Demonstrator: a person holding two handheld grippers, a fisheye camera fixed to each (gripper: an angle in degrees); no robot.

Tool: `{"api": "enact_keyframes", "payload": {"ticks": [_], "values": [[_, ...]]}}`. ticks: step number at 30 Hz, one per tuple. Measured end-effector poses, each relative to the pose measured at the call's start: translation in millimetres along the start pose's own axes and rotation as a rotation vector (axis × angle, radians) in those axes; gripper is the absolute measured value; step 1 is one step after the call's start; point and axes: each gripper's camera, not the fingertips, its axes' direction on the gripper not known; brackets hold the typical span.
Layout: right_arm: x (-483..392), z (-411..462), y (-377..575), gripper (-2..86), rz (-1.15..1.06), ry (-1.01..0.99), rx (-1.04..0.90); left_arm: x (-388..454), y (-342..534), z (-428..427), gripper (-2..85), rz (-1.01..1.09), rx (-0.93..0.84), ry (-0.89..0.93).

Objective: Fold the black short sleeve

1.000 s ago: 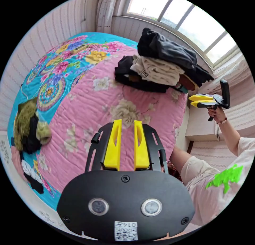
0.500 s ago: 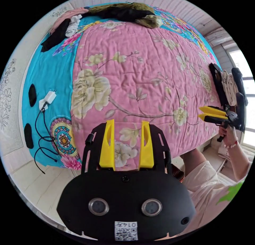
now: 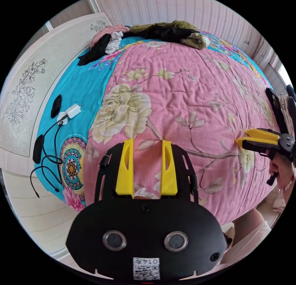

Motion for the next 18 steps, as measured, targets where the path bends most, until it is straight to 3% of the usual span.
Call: {"api": "enact_keyframes", "payload": {"ticks": [18], "values": [[36.8,139.5,-165.7,15.1,-0.007,-0.006,-0.098,-79.3,18.9,121.0,13.4,-0.042,-0.104,0.139]]}}
